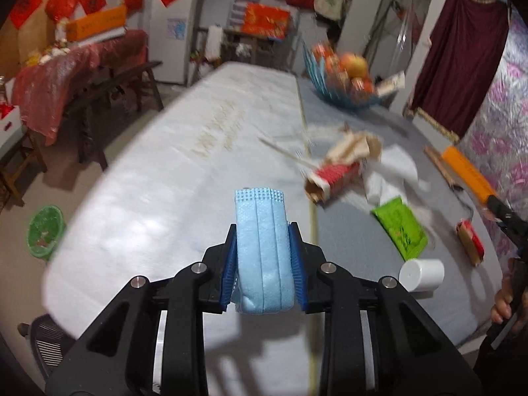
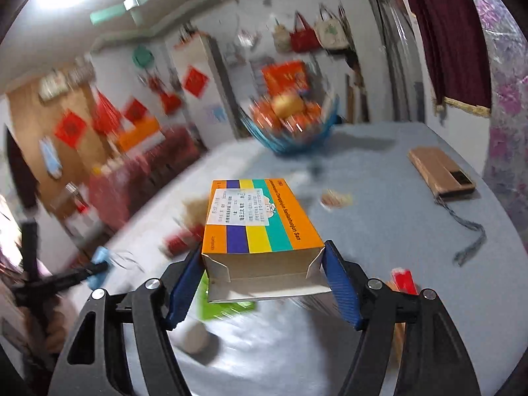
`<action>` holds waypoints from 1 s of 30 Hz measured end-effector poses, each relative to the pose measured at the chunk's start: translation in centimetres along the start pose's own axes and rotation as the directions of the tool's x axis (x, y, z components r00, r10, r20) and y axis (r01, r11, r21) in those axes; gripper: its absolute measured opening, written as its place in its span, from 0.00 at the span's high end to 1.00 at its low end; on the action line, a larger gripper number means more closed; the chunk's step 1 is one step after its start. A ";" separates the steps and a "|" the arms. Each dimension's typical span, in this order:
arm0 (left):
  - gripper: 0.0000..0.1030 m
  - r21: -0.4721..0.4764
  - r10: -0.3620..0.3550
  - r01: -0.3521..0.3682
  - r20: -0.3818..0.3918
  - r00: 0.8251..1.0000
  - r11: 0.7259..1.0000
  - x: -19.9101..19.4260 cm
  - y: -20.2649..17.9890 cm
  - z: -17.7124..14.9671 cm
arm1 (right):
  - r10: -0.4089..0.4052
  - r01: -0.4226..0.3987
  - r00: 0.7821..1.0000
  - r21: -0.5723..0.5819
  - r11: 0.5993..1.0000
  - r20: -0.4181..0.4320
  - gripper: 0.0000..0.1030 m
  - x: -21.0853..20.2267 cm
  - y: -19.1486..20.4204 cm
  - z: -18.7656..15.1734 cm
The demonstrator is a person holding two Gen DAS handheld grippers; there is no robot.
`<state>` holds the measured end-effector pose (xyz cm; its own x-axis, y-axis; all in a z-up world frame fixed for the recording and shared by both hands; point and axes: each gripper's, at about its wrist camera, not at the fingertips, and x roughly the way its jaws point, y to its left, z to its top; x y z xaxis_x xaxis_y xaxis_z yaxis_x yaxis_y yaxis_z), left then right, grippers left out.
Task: Collect trash
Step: 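Carry both items to the mesh wastebasket and open both tools to drop them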
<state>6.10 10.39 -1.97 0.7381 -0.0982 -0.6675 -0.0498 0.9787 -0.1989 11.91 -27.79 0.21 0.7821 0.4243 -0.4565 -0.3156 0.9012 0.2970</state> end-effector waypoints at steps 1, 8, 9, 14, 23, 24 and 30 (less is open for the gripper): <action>0.70 -0.007 0.019 -0.019 0.022 1.000 1.000 -1.0 0.6 0.2 | 0.033 -0.033 0.999 0.000 0.999 0.025 0.31 -0.8 0.1 0.4; 0.70 -0.106 0.144 -0.135 0.081 0.986 0.985 -6.3 5.9 -0.4 | 0.143 -0.142 0.990 -0.034 0.989 0.012 0.31 -0.8 2.9 1.1; 0.70 -0.124 0.179 -0.168 0.082 0.980 0.978 -7.1 6.9 -0.8 | 0.165 -0.165 0.986 -0.048 0.985 0.004 0.31 -0.6 3.7 1.1; 0.70 -0.275 0.345 -0.325 0.030 0.938 0.905 -11.1 13.2 -5.0 | 0.318 -0.326 0.945 -0.131 0.936 -0.079 0.31 1.6 10.1 0.9; 0.66 -0.492 0.375 -0.411 -0.174 0.910 0.768 -11.3 22.2 -13.3 | 0.495 -0.558 0.820 -0.208 0.803 -0.287 0.31 4.0 22.7 -1.9; 0.60 -0.509 0.372 -0.404 -0.169 0.913 0.760 -11.4 22.8 -13.7 | 0.498 -0.567 0.813 -0.215 0.795 -0.302 0.31 3.8 23.6 -2.4; 0.23 -0.627 0.385 -0.333 -0.056 0.921 0.704 -14.1 26.2 -15.5 | 0.488 -0.616 0.771 -0.287 0.733 -0.409 0.31 3.0 30.9 -5.4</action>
<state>-16.06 34.58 -8.92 0.6227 0.2767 -0.7320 -0.7027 0.6093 -0.3674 1.56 1.80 3.48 0.2293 0.8027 -0.5505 -0.8677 0.4248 0.2580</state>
